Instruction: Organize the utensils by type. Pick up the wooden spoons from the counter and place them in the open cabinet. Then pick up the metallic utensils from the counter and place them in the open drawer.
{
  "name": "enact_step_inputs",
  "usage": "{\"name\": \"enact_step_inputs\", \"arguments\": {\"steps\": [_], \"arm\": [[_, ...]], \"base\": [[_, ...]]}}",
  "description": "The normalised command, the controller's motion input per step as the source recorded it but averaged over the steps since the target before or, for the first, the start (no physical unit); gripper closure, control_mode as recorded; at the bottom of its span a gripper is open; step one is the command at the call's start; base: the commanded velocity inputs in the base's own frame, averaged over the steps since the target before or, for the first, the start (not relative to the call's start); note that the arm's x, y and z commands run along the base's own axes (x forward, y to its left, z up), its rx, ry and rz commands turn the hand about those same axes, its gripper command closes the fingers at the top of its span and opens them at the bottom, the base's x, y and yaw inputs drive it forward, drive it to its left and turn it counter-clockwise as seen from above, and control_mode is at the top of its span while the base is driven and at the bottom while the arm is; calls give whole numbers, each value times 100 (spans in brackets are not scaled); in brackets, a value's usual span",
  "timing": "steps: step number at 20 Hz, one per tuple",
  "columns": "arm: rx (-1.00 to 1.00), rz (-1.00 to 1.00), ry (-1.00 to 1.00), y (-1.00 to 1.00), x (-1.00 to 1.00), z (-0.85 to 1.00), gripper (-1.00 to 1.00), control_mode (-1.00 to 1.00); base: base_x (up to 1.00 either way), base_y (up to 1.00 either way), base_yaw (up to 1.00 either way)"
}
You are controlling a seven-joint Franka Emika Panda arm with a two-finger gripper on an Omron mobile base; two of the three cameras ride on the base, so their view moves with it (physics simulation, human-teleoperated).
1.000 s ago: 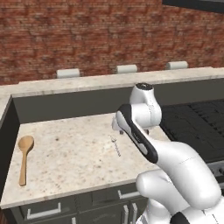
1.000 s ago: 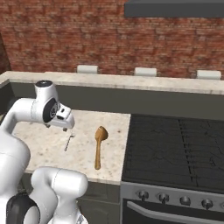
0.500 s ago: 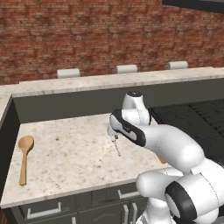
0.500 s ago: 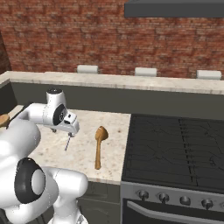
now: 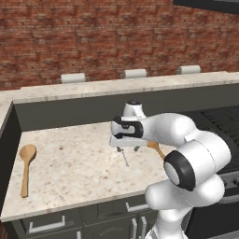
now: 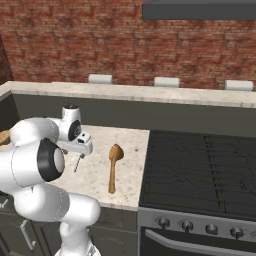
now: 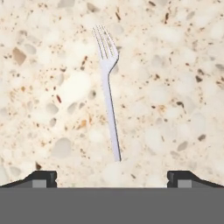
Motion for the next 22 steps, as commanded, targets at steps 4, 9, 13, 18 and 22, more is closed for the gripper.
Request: {"name": "enact_step_inputs", "arguments": {"steps": [4, 9, 13, 18, 22], "arm": [[0, 0, 1, 5, 32, -34, -100, -100], [0, 0, -8, 0, 4, -14, -100, -100], [0, 0, -12, 0, 0, -24, -100, -100], [0, 0, -10, 0, 0, -23, -100, -100], [0, 0, -3, 0, 0, -22, -100, -100]], "base": [[0, 0, 0], [0, 0, 0], [0, 0, 0], [0, 0, 0], [0, 0, 0]]}}
